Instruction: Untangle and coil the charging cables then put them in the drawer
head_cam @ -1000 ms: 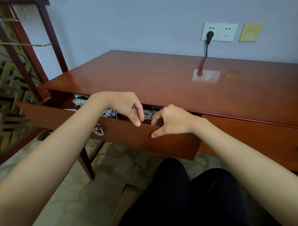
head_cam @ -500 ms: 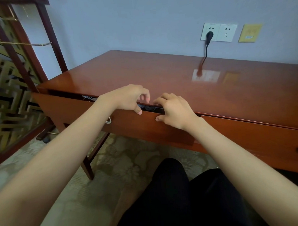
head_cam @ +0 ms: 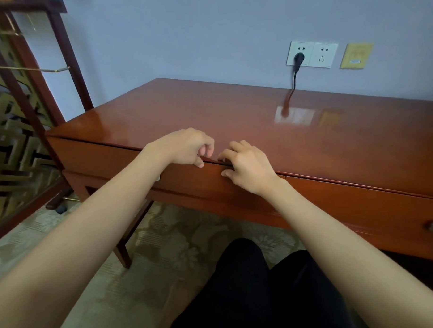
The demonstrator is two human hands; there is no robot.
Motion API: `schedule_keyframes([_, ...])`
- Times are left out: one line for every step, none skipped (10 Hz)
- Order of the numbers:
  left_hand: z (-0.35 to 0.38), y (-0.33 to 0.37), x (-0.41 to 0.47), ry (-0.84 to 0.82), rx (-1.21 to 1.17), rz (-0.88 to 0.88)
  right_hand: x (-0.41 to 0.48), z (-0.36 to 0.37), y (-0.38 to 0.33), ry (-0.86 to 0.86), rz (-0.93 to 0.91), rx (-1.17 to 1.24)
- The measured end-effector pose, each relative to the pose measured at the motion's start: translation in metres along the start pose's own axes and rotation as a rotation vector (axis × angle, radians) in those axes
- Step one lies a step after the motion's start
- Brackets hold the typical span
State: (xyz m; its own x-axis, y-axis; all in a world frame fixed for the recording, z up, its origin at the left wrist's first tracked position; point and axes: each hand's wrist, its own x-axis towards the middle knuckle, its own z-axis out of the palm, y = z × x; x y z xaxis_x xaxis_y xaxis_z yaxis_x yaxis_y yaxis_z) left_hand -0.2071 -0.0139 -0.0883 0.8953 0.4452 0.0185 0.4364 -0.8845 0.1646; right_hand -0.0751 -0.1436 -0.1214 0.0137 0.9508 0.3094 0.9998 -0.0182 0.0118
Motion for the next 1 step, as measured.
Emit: schedule_keyframes([-0.0145,0.0069,0.0091,-0.116,-0.074,-0.035,0.009,-0.0163,0.0092,-0.069,0.052,0.24])
